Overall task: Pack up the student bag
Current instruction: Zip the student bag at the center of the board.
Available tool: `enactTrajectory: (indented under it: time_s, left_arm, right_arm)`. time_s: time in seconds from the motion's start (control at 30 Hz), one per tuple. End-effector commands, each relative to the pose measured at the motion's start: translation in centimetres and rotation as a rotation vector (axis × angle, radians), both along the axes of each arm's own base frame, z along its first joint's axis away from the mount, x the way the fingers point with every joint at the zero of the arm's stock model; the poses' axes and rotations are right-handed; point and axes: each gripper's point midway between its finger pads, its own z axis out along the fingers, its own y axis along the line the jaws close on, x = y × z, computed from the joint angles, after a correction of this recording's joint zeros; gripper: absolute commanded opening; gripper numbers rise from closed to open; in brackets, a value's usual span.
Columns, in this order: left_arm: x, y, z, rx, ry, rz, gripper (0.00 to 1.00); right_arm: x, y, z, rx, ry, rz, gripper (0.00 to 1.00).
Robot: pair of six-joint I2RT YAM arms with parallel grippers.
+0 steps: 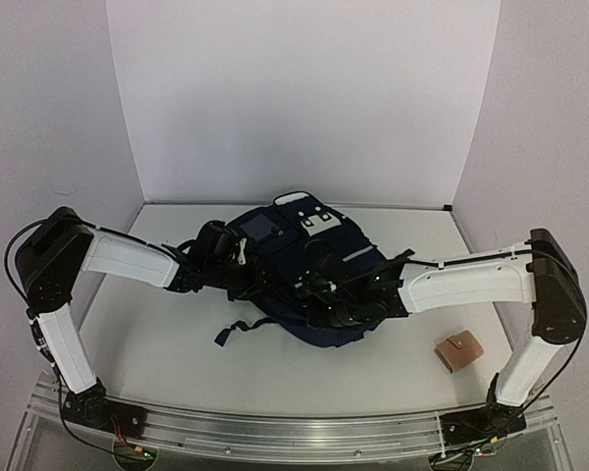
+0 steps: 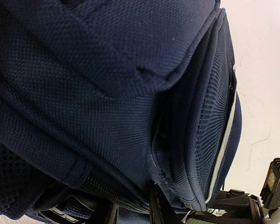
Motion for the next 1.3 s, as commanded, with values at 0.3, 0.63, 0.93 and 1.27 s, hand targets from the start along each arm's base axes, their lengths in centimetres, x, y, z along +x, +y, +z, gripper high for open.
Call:
enactTrajectory:
  time_s: [0.3, 0.63, 0.93, 1.27]
  left_arm:
    - [1.5, 0.9, 0.2, 0.059, -0.025, 0.073, 0.00]
    - [2.9, 6.2, 0.0, 0.094, -0.022, 0.182, 0.00]
    - [4.6, 12.6, 0.6, 0.117, -0.072, 0.215, 0.00]
    - [8.2, 19.1, 2.3, 0.163, -0.161, 0.277, 0.00]
  right_arm:
    - [0.8, -1.3, 0.7, -0.049, -0.038, -0.055, 0.00]
    - [-0.4, -4.2, 3.5, -0.069, -0.060, -0.044, 0.00]
    - [1.7, -6.4, 2.9, -0.143, -0.067, -0.006, 0.00]
    - [7.8, -7.7, 2.6, -0.061, -0.136, 0.038, 0.00]
